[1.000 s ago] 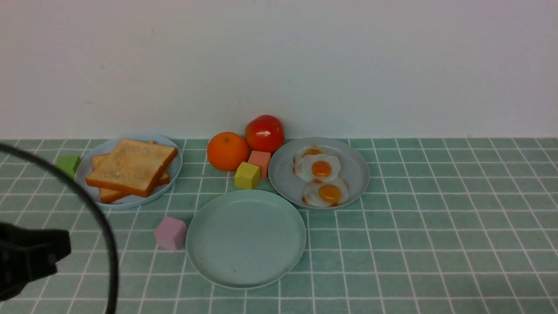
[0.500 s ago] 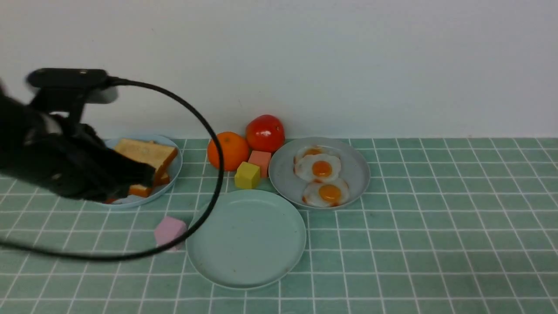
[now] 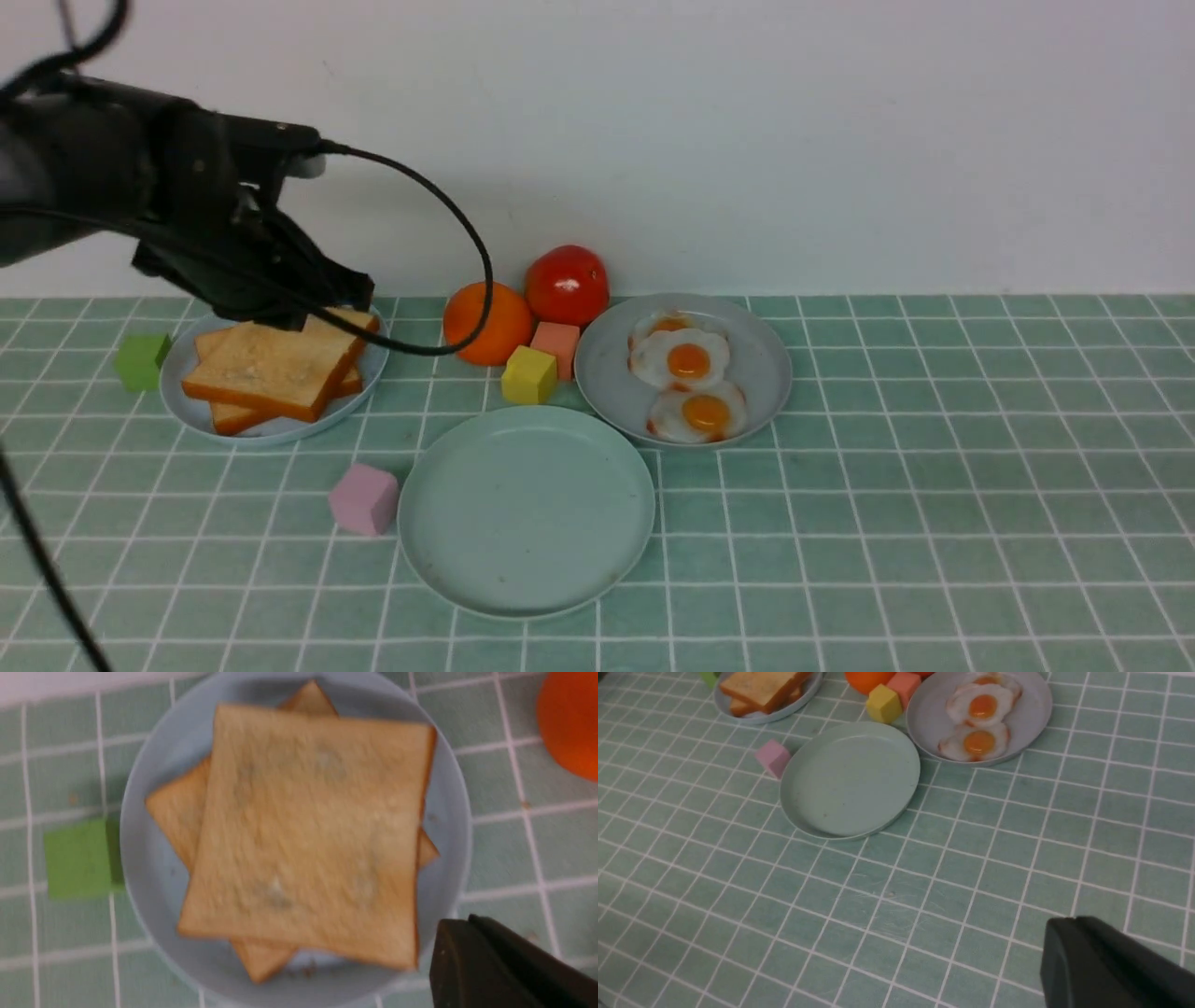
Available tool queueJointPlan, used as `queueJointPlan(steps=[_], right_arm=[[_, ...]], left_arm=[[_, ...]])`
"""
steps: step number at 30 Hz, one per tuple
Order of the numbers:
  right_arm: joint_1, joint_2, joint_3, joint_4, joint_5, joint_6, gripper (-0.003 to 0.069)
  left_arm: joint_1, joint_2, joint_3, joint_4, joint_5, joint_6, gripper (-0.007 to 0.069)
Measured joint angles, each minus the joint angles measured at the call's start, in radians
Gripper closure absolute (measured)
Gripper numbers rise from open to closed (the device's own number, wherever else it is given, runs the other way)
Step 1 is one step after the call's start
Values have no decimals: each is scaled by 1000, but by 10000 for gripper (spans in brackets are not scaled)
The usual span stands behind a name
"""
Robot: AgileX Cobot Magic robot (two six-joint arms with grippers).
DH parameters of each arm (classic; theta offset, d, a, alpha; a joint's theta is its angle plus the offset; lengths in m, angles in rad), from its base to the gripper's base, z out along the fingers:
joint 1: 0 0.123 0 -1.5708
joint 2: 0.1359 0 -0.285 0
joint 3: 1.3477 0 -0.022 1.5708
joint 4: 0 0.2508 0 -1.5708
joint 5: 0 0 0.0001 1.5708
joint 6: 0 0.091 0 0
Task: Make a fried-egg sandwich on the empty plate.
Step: Use the left arm to grab a slice of bread
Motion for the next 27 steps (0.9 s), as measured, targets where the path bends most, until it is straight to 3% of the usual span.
queueJointPlan(steps=[2, 5, 9, 14, 20, 23, 24, 25, 26, 27], right_arm=[[1, 5, 0, 0, 0, 0, 655], [3, 6, 0, -3, 0, 0, 654], [3, 6, 0, -3, 0, 0, 654], [3, 6, 0, -1, 0, 0, 652], [3, 6, 0, 1, 0, 0, 648], [3, 6, 0, 1, 1, 0, 648], [3, 6, 0, 1, 1, 0, 648], [3, 6, 0, 1, 2, 0, 646], [3, 6, 0, 1, 2, 0, 645], [3, 6, 0, 1, 4, 0, 646]], left_arm=[[0, 28, -13, 10, -13, 9, 533], [0, 100, -31, 24, -95, 17, 377], [0, 152, -31, 32, -177, 19, 242], [0, 211, -32, 69, -224, 20, 169], [0, 238, -43, 96, -228, 23, 205], [0, 239, -46, 108, -216, 24, 315], [0, 239, -46, 108, -215, 24, 315], [0, 239, -50, 110, -206, 24, 405], [0, 239, -50, 110, -205, 24, 414], [0, 239, -51, 119, -198, 25, 490]])
